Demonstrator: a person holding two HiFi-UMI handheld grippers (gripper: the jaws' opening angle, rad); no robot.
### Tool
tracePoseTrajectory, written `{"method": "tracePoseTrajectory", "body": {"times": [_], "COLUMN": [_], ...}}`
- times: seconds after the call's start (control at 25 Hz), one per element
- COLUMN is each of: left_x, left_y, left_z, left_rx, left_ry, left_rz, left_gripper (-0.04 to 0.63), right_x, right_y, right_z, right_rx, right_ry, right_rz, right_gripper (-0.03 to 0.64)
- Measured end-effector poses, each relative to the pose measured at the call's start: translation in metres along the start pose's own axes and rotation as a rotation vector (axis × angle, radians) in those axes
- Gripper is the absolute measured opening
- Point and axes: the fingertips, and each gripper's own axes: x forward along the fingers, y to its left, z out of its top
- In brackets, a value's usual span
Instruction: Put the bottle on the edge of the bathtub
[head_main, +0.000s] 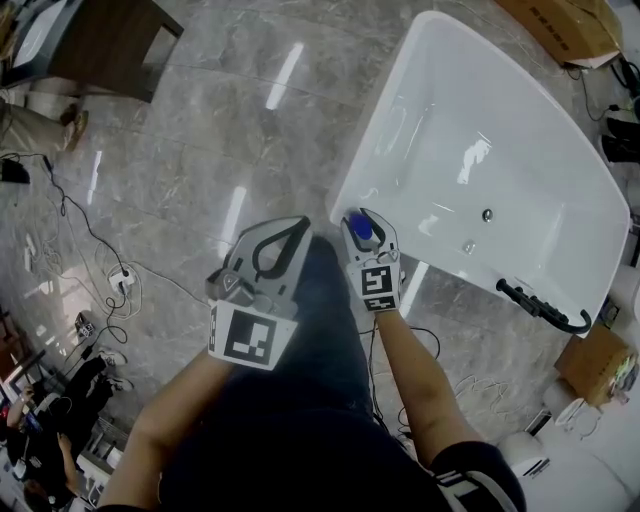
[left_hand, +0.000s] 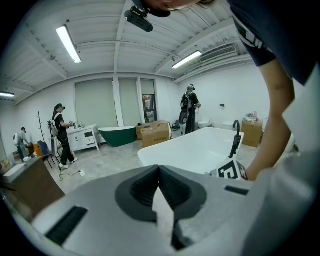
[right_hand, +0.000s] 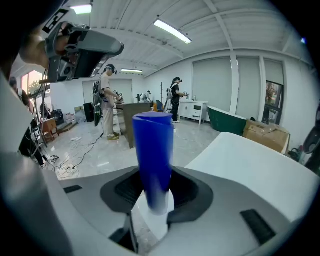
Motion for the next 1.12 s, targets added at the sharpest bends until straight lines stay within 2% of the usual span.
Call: {"method": "tracePoseTrajectory", "body": {"times": [0.44, 1.0, 1.12], "left_x": [-0.001, -0.017, -0.021], "left_y": [-0.001, 0.012, 0.013], "left_z": [-0.007, -0.023, -0.022], "left_rx": [-0.009, -0.048, -0.052], "left_ry": [0.011, 0.039, 0.036], "left_rz": [-0.014, 0.028, 0.033], "left_gripper": [0.000, 0.000, 0.000], "right_x": [0.008, 0.004, 0.000], "right_y": [-0.001, -0.002, 0.003], "right_z": [-0.010, -0.015, -0.012], "right_rx": [-0.012, 0.029, 0.019], "right_ry": [0.006, 0.019, 0.027], "right_rz": [0.008, 0.031, 0.040], "right_gripper": [0.161, 0.169, 0.192]}}
